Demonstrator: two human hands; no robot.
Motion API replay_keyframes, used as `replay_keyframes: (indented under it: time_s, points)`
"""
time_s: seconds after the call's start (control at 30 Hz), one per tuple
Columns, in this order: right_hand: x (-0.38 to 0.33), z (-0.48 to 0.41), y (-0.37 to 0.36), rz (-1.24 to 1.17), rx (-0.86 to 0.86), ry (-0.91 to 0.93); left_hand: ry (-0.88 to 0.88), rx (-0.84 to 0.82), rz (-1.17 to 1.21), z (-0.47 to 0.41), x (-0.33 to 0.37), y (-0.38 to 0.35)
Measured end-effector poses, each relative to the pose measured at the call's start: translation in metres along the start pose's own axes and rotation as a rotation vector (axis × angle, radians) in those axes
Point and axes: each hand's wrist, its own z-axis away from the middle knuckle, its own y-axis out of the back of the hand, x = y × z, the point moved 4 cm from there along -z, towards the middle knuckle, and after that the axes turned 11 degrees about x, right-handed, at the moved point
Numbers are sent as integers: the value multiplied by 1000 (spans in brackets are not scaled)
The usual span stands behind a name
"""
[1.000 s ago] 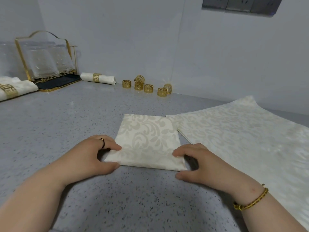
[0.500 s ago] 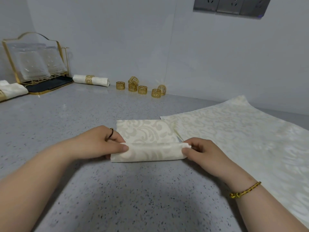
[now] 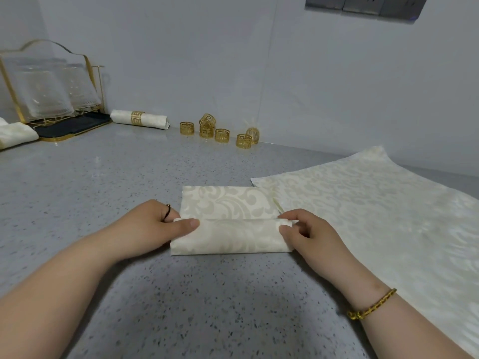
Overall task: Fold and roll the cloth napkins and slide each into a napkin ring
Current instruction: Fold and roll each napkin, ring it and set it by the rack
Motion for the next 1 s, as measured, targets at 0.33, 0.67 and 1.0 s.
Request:
replay_keyframes:
  time_s: [0.33, 0.67, 1.0]
  points:
    - [-4, 1, -7, 215, 1, 84, -136, 233, -166, 4, 7, 8]
    - [-13, 6, 0, 197, -72, 350, -408, 38, -107, 7, 13, 6]
    - [-8, 2, 1, 238, -140, 260, -430, 39, -302, 10, 14, 1]
